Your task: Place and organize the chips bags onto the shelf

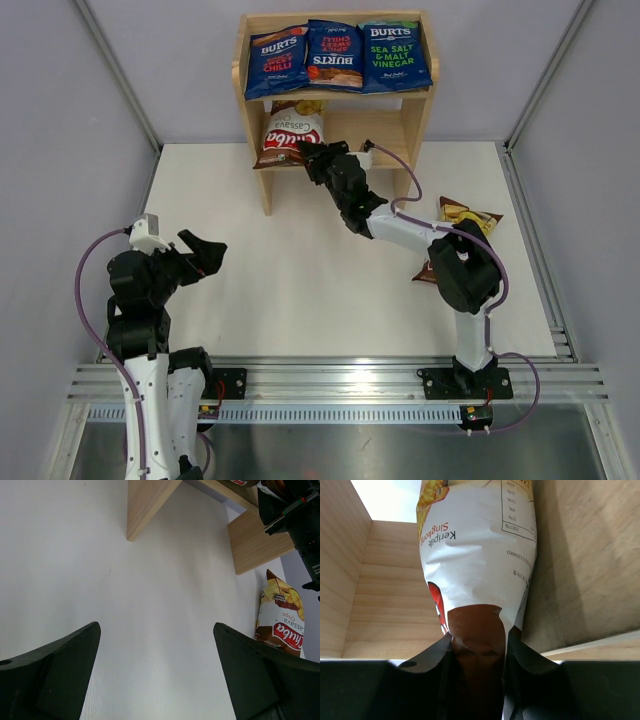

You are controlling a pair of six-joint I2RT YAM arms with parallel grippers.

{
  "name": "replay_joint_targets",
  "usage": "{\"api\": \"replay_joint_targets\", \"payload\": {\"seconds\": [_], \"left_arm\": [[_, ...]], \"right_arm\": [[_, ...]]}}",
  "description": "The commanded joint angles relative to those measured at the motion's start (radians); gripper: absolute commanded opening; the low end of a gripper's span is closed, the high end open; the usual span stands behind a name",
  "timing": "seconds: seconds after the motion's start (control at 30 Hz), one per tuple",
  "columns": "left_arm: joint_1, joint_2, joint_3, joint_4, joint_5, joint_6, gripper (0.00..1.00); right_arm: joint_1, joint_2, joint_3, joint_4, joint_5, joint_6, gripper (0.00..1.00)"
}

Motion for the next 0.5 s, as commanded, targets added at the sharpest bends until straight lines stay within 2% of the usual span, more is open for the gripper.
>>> {"api": "replay_joint_targets", "payload": {"seconds": [0.0, 0.27, 0.37, 0.4, 0.47], "left_arm": [[-0.006, -0.014, -0.003, 0.031, -0.014, 0.015, 0.99], [-0.008, -0.015, -0.003, 0.031, -0.016, 0.015, 0.99], [-0.011, -0.018, -0.003, 0.031, -0.016, 0.015, 0.99], [-0.009, -0.02, -0.003, 0.031, -0.016, 0.015, 0.99], [-0.011, -0.018, -0.003, 0.031, -0.017, 0.015, 0.99]], "right_arm": [[0.008, 0.016, 0.069, -0.004, -0.054, 0.028, 0.17], [0.011, 0.065, 0.16, -0.082, -0.114, 0.011, 0.25], [0.012, 0.045, 0.131, -0.09, -0.102, 0.011, 0.43], [0.012, 0.027, 0.123, -0.091, -0.094, 0.003, 0.62], [0.014, 0.007, 0.098, -0.111, -0.083, -0.007, 0.78]]}}
